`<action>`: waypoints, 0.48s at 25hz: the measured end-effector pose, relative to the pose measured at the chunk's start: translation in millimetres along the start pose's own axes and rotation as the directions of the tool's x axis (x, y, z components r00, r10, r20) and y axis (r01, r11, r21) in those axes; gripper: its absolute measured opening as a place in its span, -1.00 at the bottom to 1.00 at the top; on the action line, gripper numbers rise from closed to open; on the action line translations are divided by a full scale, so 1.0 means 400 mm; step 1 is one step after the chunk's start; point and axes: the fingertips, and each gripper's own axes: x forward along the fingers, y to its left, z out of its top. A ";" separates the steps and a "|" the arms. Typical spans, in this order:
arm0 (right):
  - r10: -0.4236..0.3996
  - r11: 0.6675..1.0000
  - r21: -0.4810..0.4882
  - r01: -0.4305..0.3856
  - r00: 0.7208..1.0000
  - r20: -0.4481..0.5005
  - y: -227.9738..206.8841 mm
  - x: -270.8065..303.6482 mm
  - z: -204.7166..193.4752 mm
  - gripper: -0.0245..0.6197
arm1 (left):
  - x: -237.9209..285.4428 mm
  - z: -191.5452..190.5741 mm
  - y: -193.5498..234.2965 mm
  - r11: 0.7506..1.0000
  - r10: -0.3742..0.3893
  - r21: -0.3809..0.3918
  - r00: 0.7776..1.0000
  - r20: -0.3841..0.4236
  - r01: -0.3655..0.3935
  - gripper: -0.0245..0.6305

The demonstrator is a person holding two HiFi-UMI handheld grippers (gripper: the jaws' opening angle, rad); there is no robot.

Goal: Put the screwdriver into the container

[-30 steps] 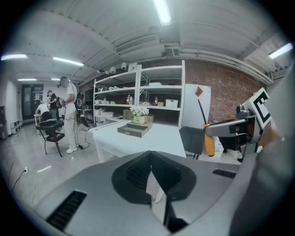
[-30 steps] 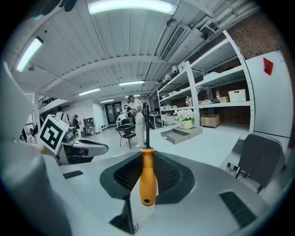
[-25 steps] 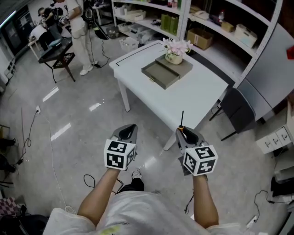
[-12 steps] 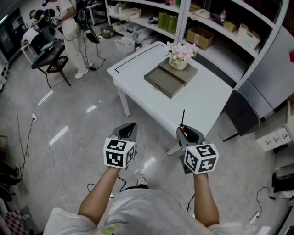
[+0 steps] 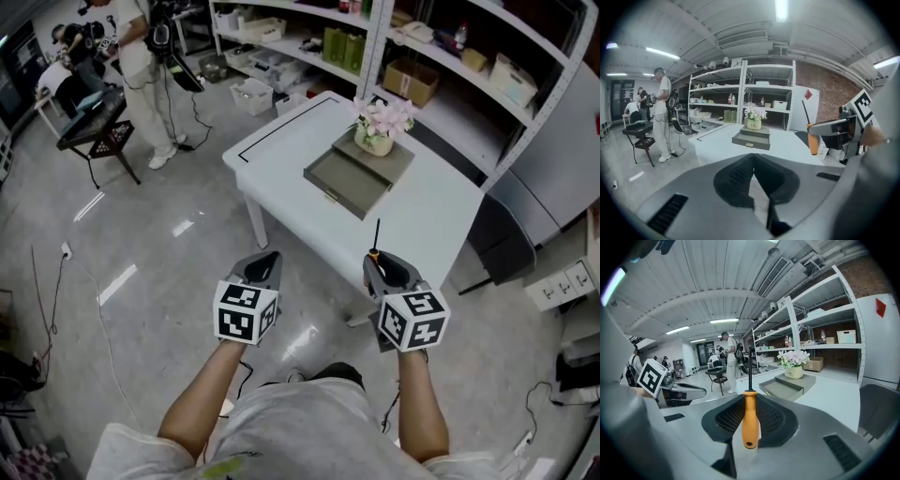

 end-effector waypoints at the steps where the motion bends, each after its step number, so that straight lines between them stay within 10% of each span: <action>1: 0.001 1.000 0.001 -0.001 1.000 -0.002 0.001 0.011 0.003 -0.69 | 0.006 0.000 0.010 1.000 0.000 -0.003 1.000 -0.002 0.000 -0.91; 12: 0.023 1.000 -0.008 -0.024 1.000 -0.019 -0.063 0.146 0.037 -0.69 | 0.123 0.032 0.086 1.000 0.017 -0.009 1.000 -0.020 -0.017 -0.91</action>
